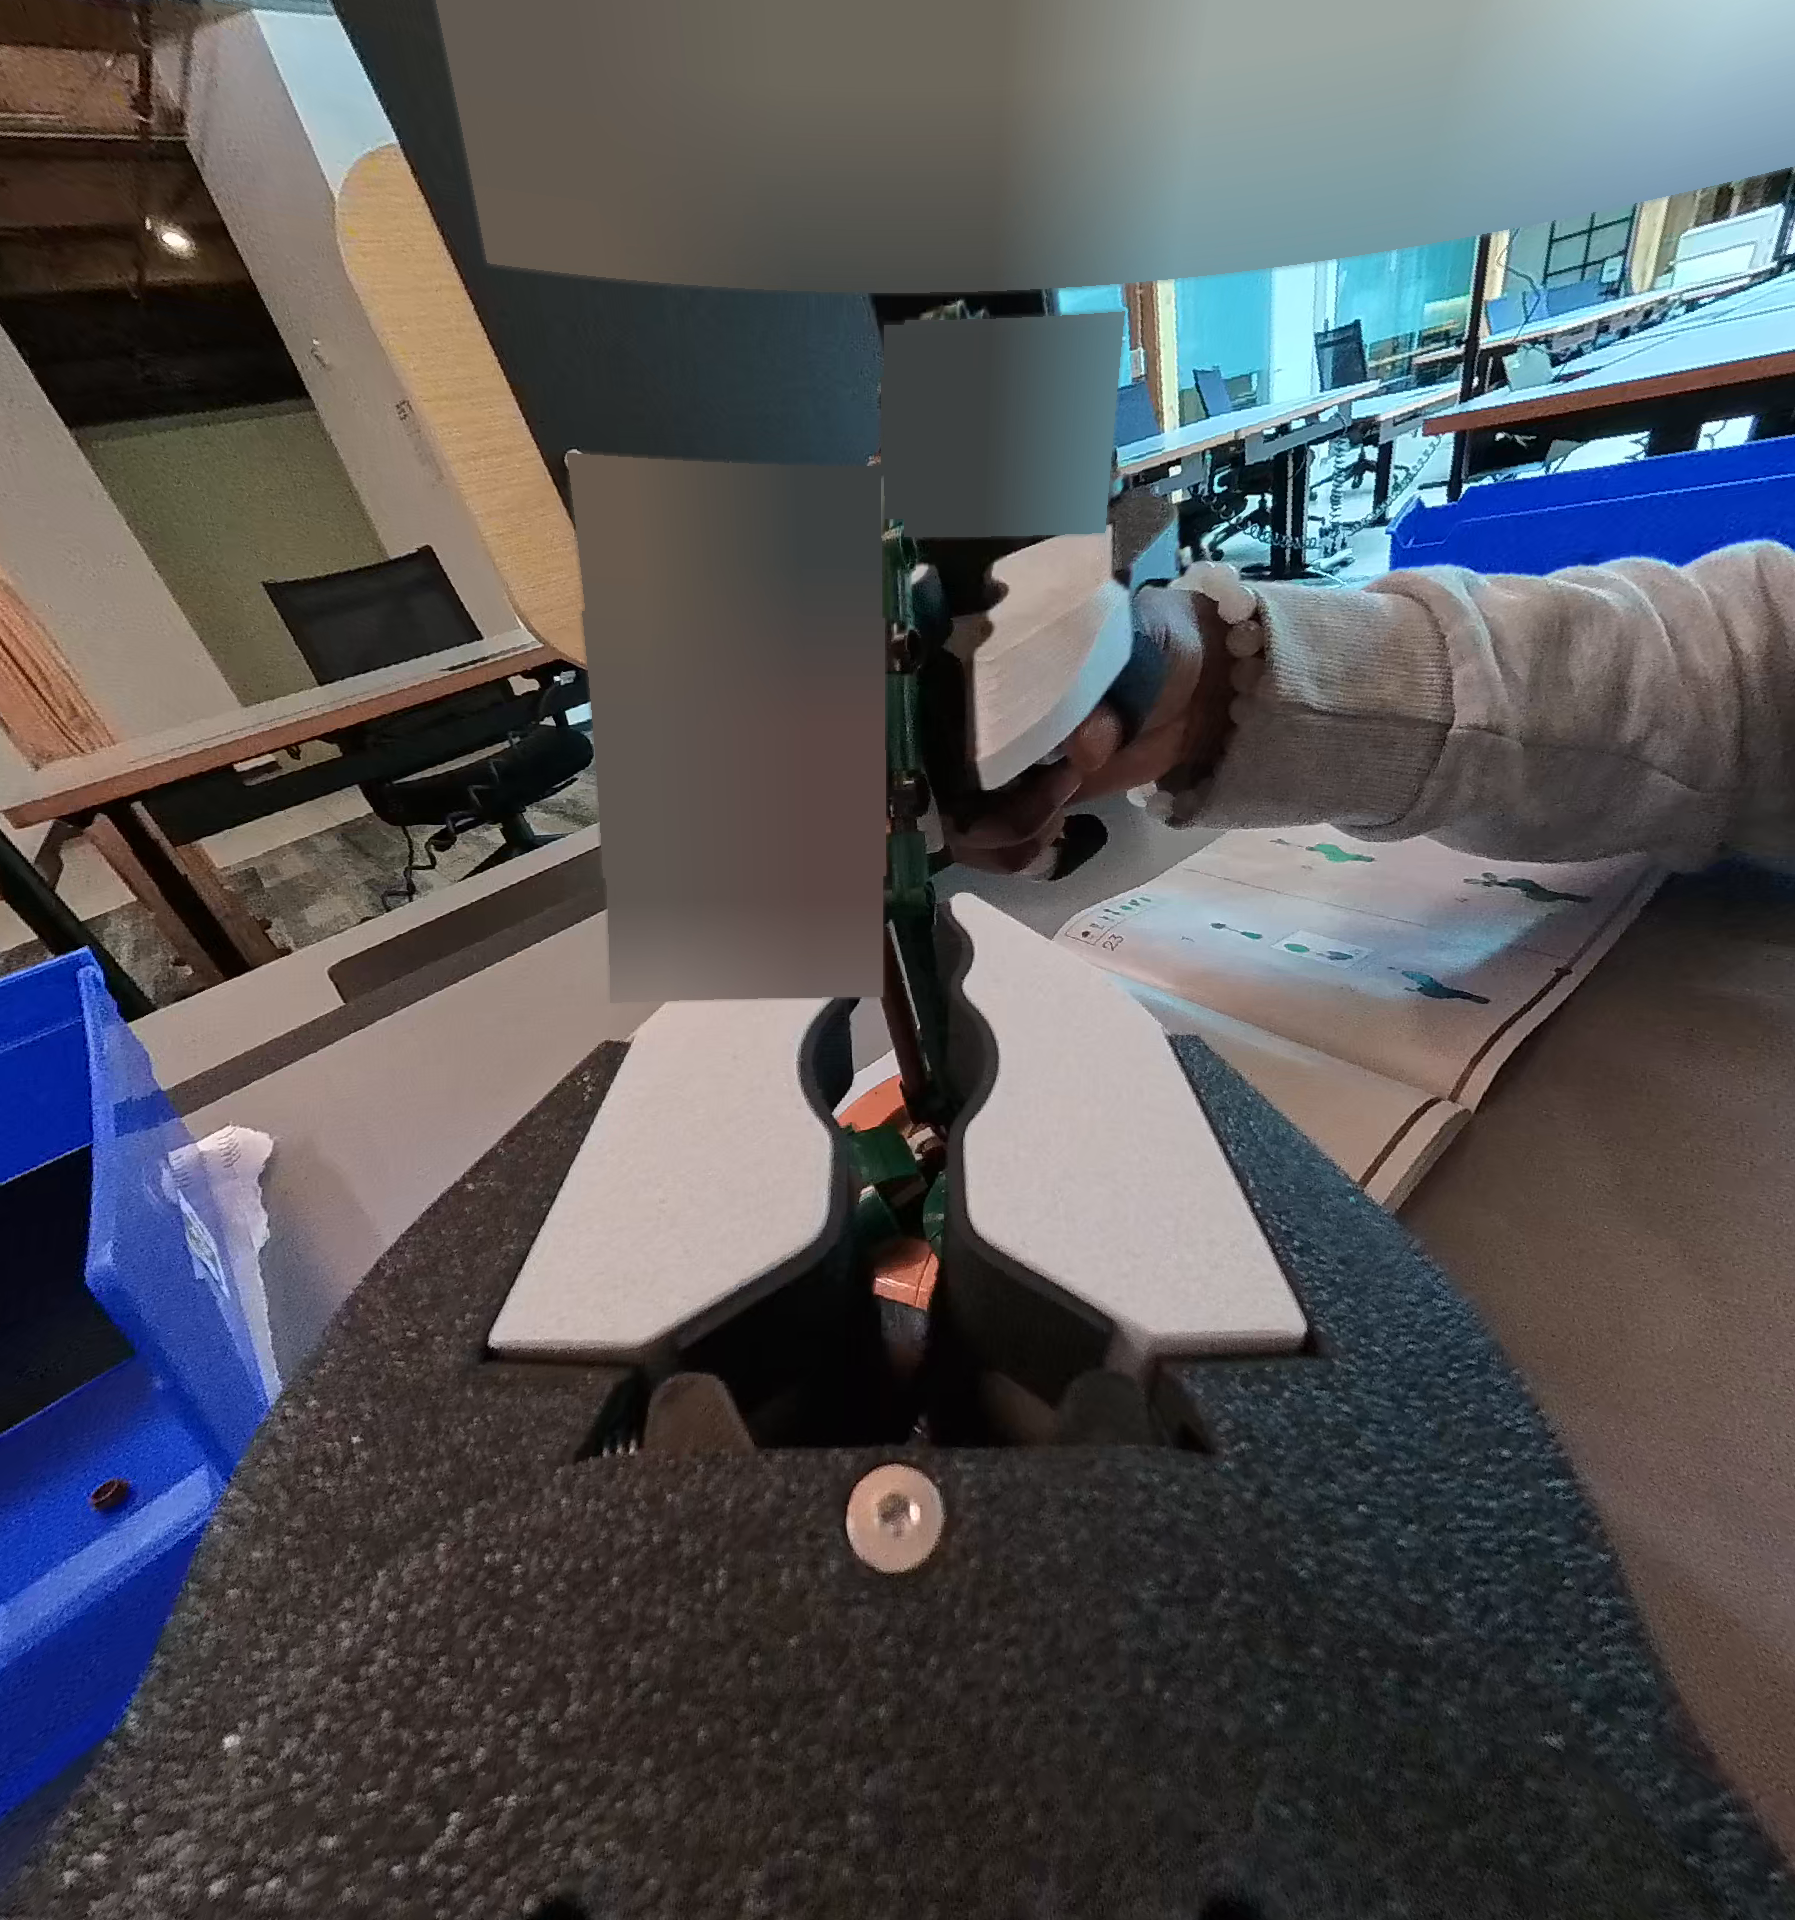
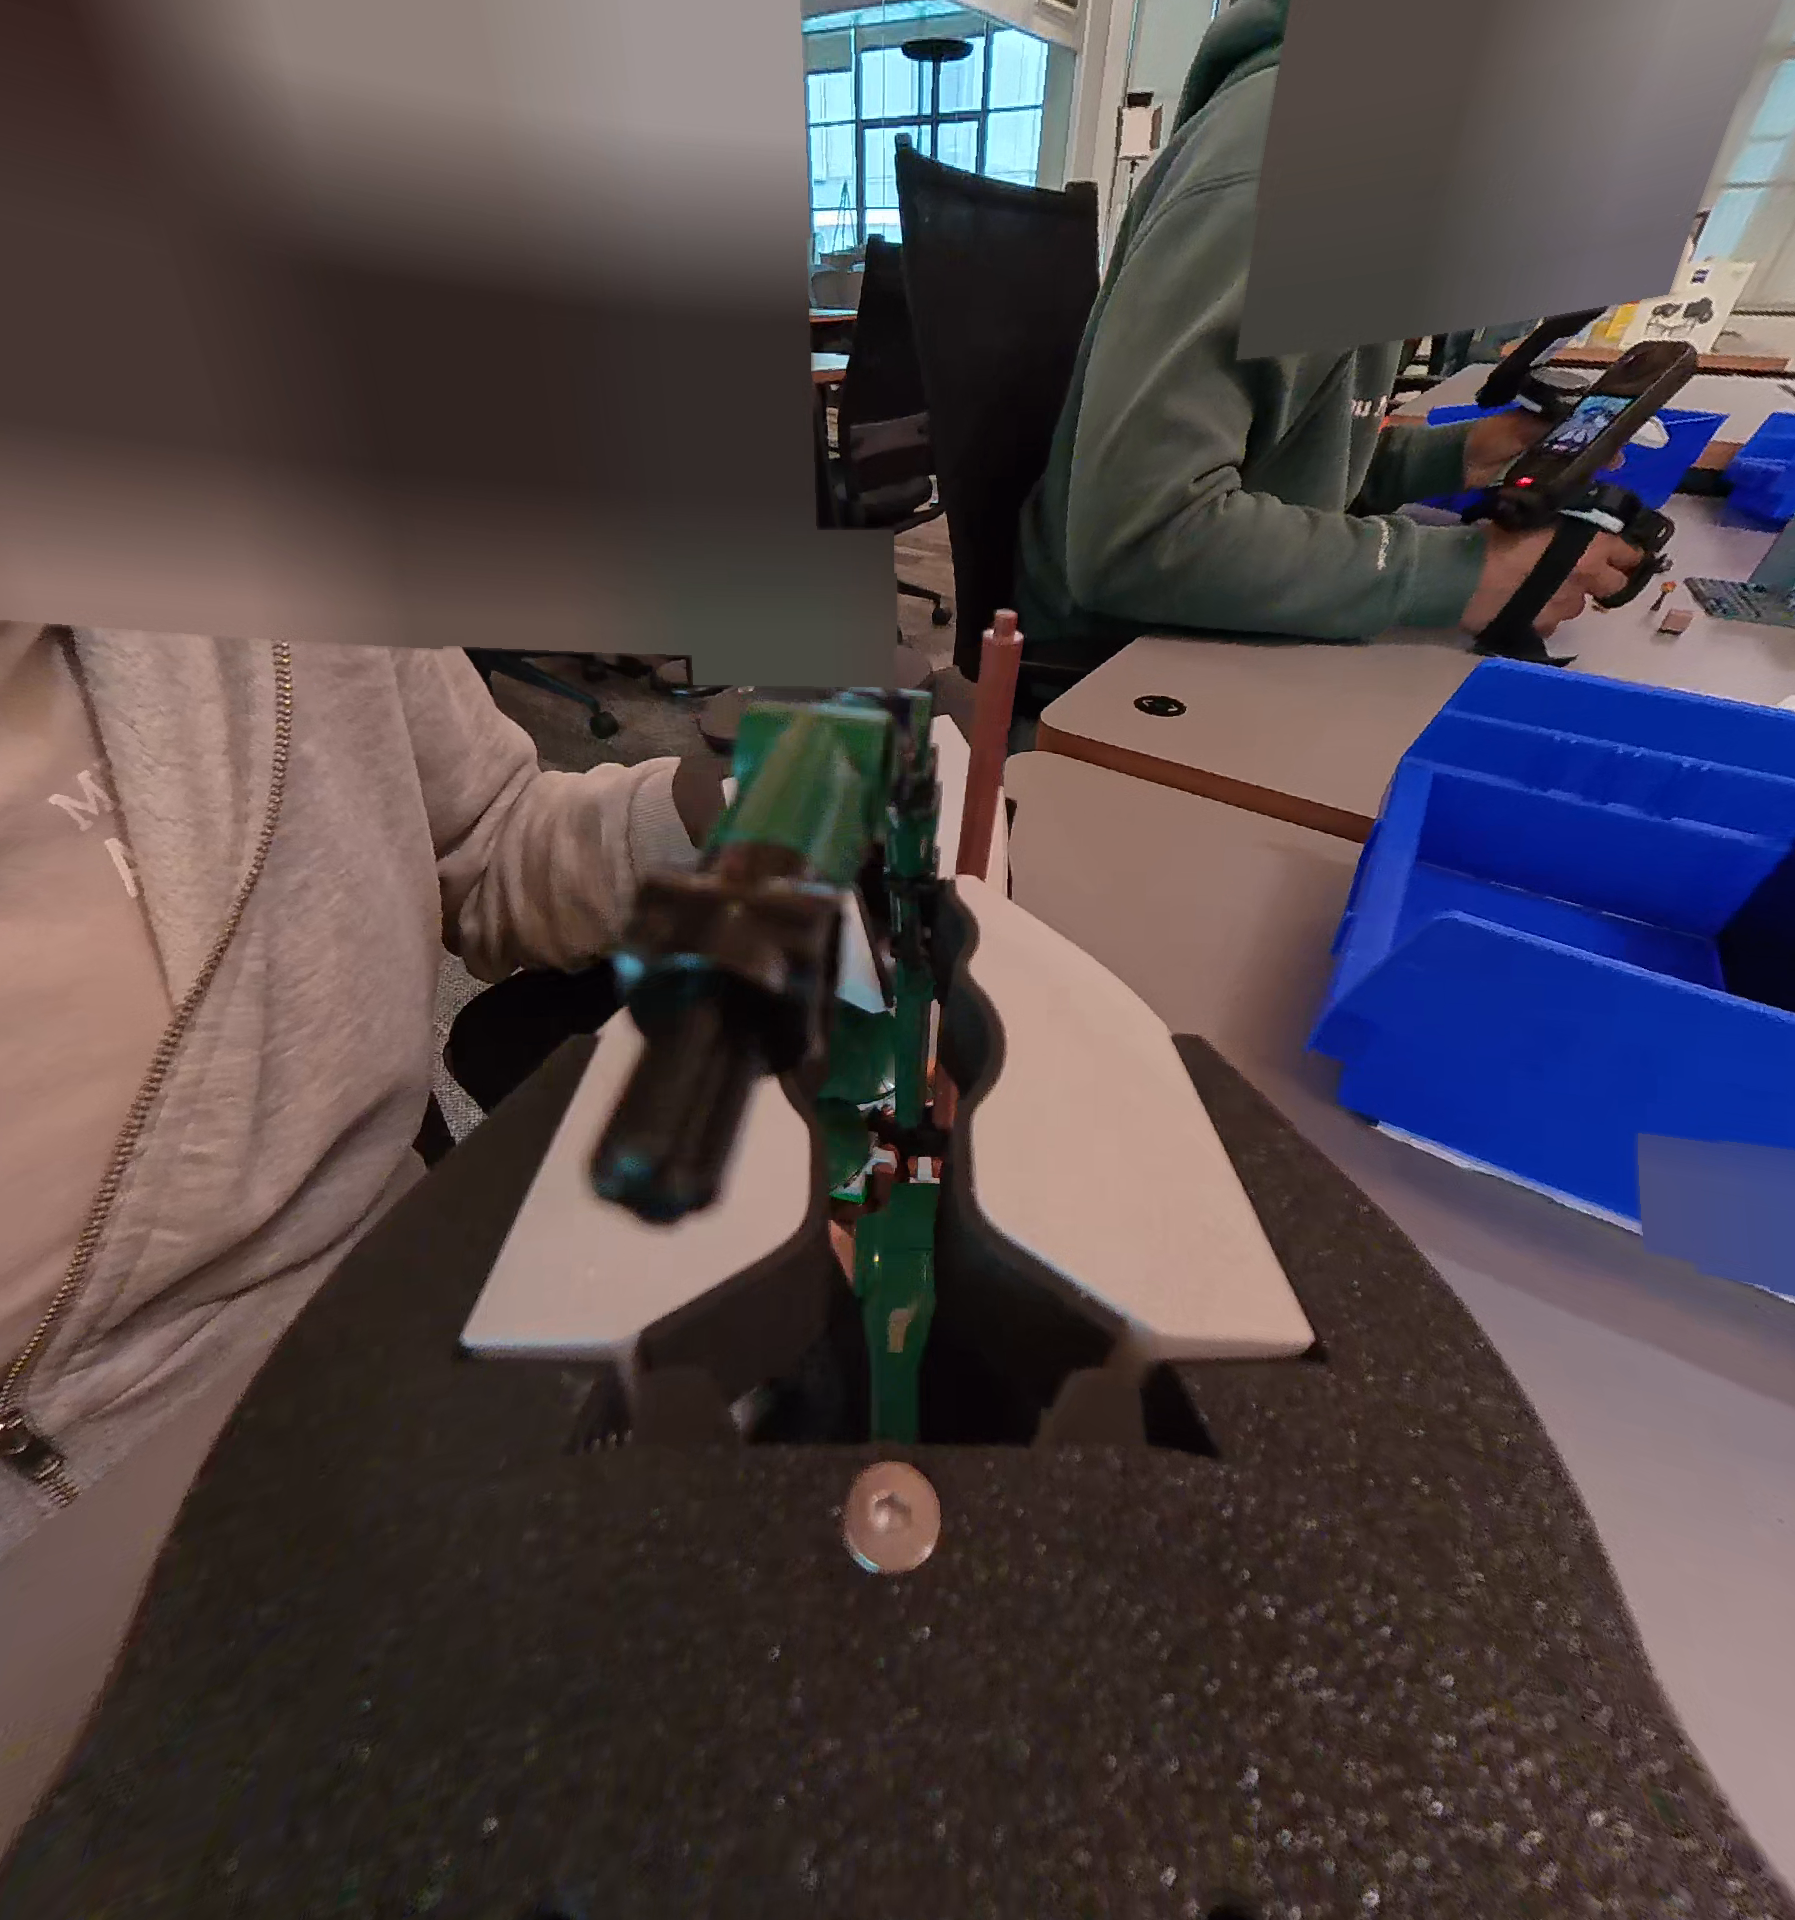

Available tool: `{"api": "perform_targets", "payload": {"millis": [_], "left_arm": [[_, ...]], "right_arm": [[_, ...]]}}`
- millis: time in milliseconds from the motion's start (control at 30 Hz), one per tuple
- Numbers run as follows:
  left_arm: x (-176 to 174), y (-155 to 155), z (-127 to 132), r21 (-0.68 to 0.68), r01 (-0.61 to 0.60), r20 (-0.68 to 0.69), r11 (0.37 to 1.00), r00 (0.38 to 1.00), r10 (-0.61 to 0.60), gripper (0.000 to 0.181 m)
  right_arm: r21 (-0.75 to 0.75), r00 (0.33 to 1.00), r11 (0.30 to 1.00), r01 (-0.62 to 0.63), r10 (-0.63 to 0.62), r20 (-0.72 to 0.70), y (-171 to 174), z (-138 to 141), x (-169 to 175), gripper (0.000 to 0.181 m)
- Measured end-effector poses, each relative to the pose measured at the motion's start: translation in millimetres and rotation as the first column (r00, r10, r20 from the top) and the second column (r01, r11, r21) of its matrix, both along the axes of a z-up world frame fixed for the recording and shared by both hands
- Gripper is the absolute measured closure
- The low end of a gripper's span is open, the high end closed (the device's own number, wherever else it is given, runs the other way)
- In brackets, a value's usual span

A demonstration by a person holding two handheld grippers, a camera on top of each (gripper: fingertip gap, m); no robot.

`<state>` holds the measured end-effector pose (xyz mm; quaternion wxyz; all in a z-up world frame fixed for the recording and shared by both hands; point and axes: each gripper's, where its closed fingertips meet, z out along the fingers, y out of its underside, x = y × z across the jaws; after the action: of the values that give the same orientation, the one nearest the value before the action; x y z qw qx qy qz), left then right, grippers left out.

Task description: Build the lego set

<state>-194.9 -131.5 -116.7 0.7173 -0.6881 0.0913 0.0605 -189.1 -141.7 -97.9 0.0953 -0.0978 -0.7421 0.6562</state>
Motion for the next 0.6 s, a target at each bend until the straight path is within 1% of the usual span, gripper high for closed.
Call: {"api": "perform_targets", "payload": {"millis": [133, 200, 367, 500, 600], "left_arm": [[1.0, -0.4, 0.0, -0.003, 0.004, -0.006, 1.0, 1.0, -0.004, 0.169], [1.3, -0.4, 0.0, -0.003, 0.005, -0.007, 1.0, 1.0, -0.005, 0.169], [1.2, -0.1, 0.5, 0.002, 0.003, -0.009, 1.0, 1.0, -0.003, 0.169], [0.8, -0.7, 0.8, 0.006, 0.001, -0.004, 1.0, 1.0, -0.001, 0.169], [0.5, -0.8, 1.1, 0.012, 0.003, 0.01, 1.0, 1.0, -0.003, 0.169]], "right_arm": [[-0.032, 0.999, 0.999, 0.031, -0.032, -0.014, 5.9, 6.1, -1.1, 0.16], [-0.046, 0.998, 0.998, 0.045, -0.047, -0.029, 8.2, 9.0, -1.5, 0.167], [0.008, 0.997, 0.997, 0.071, -0.071, -0.029, 5.1, 1.5, -3.6, 0.175], [0.004, 0.998, 0.998, 0.068, -0.068, 0.001, 4.5, 0.5, -4.0, 0.176], [0.03, 0.997, 0.997, 0.075, -0.076, 0.026, 3.7, -0.2, -4.3, 0.176]]}}
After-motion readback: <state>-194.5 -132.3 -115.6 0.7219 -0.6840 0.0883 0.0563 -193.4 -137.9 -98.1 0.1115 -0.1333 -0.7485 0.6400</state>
